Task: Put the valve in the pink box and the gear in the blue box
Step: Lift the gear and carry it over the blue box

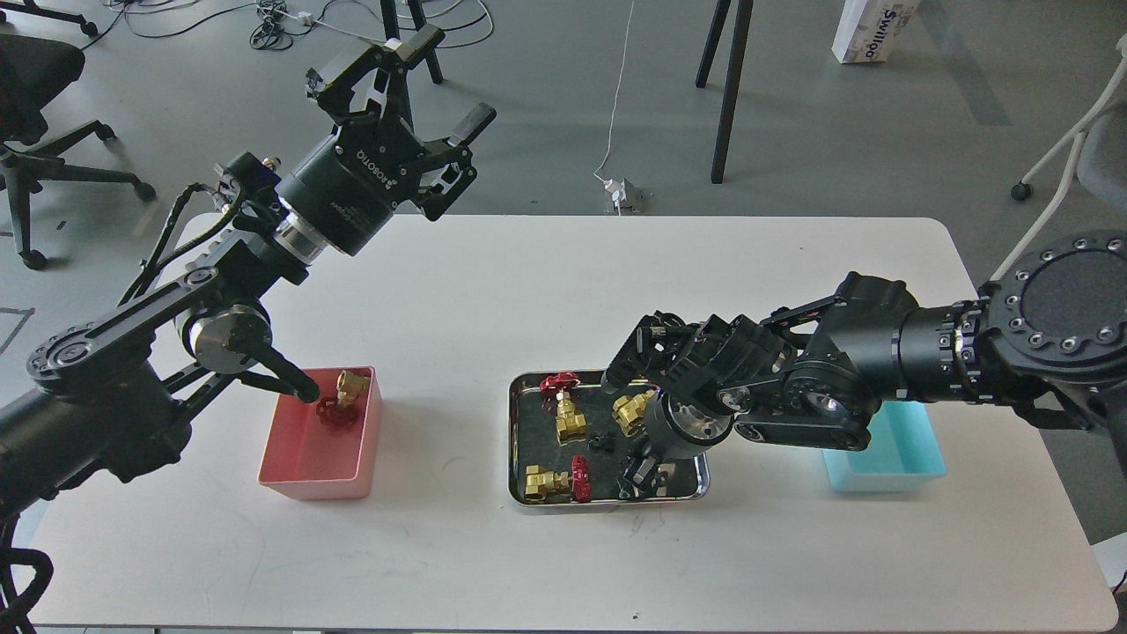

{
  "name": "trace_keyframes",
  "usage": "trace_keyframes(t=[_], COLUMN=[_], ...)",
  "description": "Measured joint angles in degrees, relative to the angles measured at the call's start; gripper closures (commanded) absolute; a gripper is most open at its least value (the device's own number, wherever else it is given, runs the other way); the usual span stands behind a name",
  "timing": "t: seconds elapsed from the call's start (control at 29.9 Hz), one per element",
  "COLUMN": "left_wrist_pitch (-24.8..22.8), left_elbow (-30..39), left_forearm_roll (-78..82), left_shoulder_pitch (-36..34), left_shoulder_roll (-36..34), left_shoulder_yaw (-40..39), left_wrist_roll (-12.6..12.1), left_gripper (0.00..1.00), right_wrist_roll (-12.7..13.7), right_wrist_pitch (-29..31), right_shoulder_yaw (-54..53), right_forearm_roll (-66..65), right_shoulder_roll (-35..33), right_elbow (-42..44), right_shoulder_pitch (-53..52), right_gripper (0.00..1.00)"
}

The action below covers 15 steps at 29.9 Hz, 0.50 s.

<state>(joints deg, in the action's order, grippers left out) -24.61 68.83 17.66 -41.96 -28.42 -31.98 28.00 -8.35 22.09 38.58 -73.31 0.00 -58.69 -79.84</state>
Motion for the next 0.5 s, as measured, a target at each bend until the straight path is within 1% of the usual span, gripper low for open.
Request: trace_keyframes(t=[0.1, 0.17, 0.23, 0.37, 0.5], left_wrist_pitch=[0.0, 0.0, 0.0, 0.0, 0.0], left_elbow=[0.0, 0.0, -0.2, -0.4, -0.5], left_forearm_roll=[0.0, 0.0, 0.0, 0.0, 0.0], left_shoulder_pitch=[0.0, 0.0, 0.0, 0.0, -0.1], left_shoulder_roll=[0.5, 0.7, 0.9, 1.6, 2.1], left_shoulder_yaw=[0.0, 0.0, 0.1, 0.2, 0.2], left_wrist_roll=[0.0, 0.0, 0.0, 0.0, 0.0], left_gripper=[0.18, 0.18, 0.18, 0.18, 0.18], right_wrist_roll=[0.0, 0.0, 0.0, 0.0, -0.1], right_wrist_pitch=[0.0, 0.0, 0.0, 0.0, -0.1], right_shoulder_yaw=[-1.5, -3.1, -5.0, -8.3, -9.2], right_forearm_roll=[0.1, 0.1, 0.1, -0.3, -1.0], right_shoulder_roll=[-0.8, -3.8, -8.1, -19.9, -31.4], right_elbow=[-1.9, -3.6, -5.5, -9.3, -12.1], right_shoulder_pitch=[-1.7, -3.0, -4.5, -6.9, -7.1], right_gripper=[0.92, 0.92, 0.92, 0.92, 0.92])
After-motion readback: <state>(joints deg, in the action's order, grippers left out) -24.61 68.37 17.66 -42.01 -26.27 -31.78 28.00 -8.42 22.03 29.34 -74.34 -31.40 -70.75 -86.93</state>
